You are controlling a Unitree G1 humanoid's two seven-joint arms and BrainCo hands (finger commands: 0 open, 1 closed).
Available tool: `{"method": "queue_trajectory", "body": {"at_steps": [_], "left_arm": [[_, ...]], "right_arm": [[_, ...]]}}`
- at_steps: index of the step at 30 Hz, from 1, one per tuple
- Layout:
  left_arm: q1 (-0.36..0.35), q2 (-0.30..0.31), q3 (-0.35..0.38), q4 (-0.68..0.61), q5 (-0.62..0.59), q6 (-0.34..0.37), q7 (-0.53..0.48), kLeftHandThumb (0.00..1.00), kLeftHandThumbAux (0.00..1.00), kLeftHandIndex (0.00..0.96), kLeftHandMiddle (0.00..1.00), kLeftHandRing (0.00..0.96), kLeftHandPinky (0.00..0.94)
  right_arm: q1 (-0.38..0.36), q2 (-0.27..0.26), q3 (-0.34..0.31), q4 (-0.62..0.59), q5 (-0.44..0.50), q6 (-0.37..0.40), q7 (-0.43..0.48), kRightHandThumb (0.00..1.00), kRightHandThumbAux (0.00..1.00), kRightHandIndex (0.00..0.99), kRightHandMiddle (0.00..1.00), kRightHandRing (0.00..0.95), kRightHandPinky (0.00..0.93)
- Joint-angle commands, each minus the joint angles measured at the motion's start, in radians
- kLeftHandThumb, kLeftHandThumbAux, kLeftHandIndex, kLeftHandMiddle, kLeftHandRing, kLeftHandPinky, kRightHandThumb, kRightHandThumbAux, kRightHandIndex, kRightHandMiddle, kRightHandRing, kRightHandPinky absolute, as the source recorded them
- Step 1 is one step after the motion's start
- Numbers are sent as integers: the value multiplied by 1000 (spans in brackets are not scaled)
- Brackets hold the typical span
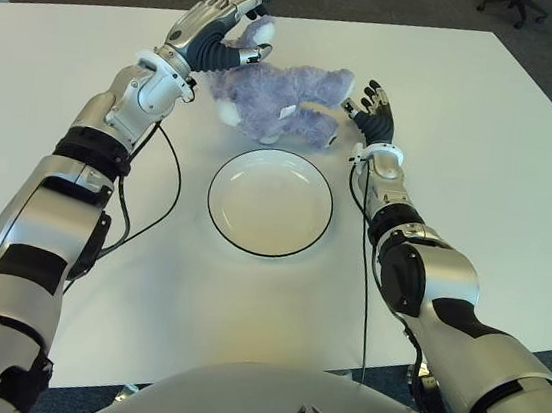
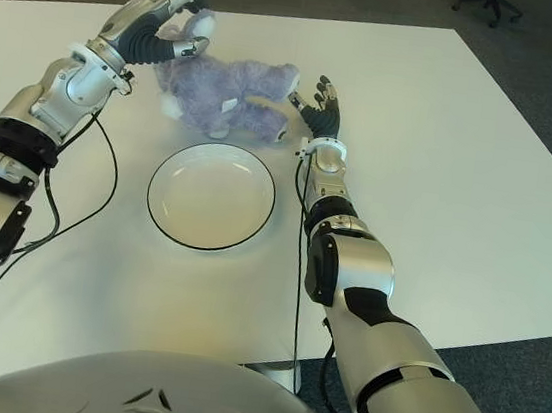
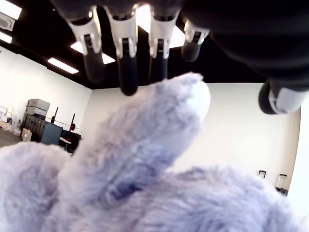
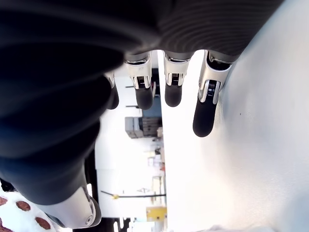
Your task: Put the doll into the plate.
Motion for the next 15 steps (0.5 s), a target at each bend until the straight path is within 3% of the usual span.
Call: {"method": "queue_trajectory", "body": {"at_steps": [1,15], "left_arm": [[-17,-2,-18,41,22,-14,17,375,277,0,449,473,386],[-64,-4,-52,117,55,-45,77,361,291,3,487,515,451]], "right_arm": [[58,13,-2,44,4,54,-2,315,775,44,1,0,0],[58,13,-1,44,4,55,-4,316,778,47,2,0,0]]}}
